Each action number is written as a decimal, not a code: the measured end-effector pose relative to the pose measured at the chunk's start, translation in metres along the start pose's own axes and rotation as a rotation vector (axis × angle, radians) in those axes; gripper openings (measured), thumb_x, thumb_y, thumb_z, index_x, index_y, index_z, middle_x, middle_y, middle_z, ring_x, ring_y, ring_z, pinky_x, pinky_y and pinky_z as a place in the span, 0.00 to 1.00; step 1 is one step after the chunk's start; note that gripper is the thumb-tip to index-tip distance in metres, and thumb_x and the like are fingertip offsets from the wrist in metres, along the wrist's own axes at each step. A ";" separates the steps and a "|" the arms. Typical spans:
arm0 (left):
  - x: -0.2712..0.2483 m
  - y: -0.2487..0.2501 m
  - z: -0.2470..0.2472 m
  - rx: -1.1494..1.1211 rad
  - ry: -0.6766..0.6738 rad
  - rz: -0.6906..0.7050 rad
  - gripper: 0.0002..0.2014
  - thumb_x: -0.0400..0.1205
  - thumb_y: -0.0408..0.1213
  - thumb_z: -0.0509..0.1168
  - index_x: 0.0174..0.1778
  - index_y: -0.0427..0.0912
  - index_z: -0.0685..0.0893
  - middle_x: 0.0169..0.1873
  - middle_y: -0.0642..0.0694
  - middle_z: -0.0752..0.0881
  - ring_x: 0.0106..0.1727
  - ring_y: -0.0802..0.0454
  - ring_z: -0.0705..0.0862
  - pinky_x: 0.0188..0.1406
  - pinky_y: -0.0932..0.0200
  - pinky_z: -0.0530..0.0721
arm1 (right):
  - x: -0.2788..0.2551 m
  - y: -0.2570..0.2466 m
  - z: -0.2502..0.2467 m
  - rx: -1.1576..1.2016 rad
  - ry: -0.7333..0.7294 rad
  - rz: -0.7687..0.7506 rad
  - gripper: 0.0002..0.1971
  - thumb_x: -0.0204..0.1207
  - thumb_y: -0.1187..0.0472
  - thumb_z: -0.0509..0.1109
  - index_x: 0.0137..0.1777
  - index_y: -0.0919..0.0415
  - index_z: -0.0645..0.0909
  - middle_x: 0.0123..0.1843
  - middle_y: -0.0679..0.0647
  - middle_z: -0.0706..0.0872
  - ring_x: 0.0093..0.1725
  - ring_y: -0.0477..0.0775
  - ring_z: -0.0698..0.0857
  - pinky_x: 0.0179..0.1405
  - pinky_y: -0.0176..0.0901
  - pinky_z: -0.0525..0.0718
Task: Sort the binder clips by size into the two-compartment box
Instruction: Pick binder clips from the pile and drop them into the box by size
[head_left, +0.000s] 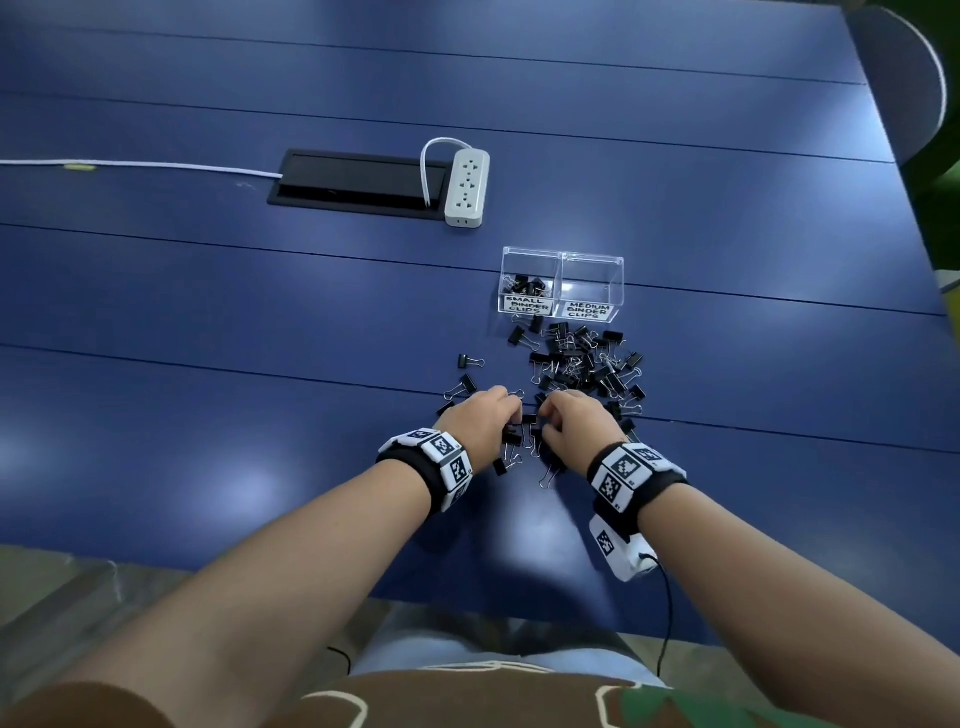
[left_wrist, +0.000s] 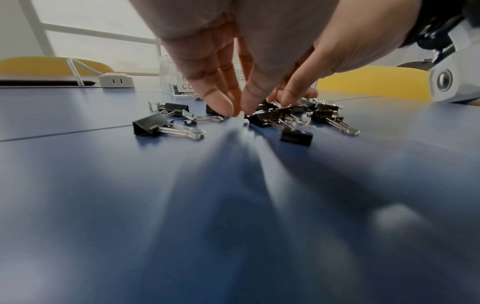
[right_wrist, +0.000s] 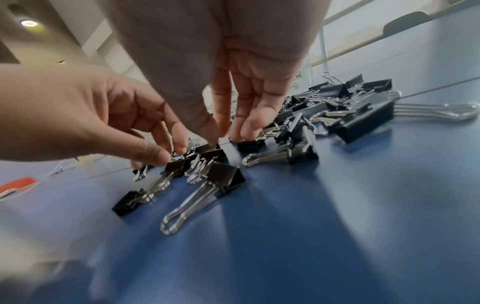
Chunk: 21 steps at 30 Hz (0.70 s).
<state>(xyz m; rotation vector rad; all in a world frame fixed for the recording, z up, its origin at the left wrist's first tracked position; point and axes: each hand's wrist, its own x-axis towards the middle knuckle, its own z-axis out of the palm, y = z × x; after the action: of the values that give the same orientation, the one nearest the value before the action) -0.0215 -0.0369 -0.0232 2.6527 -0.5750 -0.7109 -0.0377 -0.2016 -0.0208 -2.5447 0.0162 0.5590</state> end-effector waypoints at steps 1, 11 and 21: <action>0.000 -0.002 0.000 0.010 0.002 0.005 0.16 0.78 0.25 0.59 0.57 0.45 0.79 0.58 0.45 0.78 0.61 0.44 0.78 0.50 0.46 0.83 | 0.000 0.001 0.001 -0.008 -0.006 -0.006 0.07 0.72 0.63 0.66 0.50 0.60 0.80 0.52 0.57 0.83 0.52 0.59 0.82 0.54 0.49 0.82; 0.007 -0.006 0.002 0.160 -0.071 0.091 0.16 0.79 0.27 0.60 0.61 0.45 0.79 0.55 0.42 0.75 0.53 0.39 0.80 0.39 0.50 0.77 | 0.007 -0.004 0.010 -0.029 -0.028 -0.024 0.13 0.71 0.67 0.66 0.55 0.62 0.78 0.58 0.58 0.82 0.58 0.60 0.79 0.58 0.47 0.78; 0.006 -0.008 0.007 0.208 0.015 0.071 0.12 0.78 0.29 0.63 0.55 0.40 0.73 0.52 0.40 0.71 0.49 0.39 0.76 0.43 0.43 0.82 | 0.010 0.001 0.008 0.078 0.025 -0.088 0.13 0.68 0.73 0.63 0.49 0.60 0.78 0.48 0.55 0.78 0.46 0.58 0.80 0.52 0.50 0.81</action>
<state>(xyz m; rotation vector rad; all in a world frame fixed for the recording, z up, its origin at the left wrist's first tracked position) -0.0183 -0.0338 -0.0348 2.8075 -0.7726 -0.6423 -0.0322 -0.1977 -0.0317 -2.4635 -0.0637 0.4827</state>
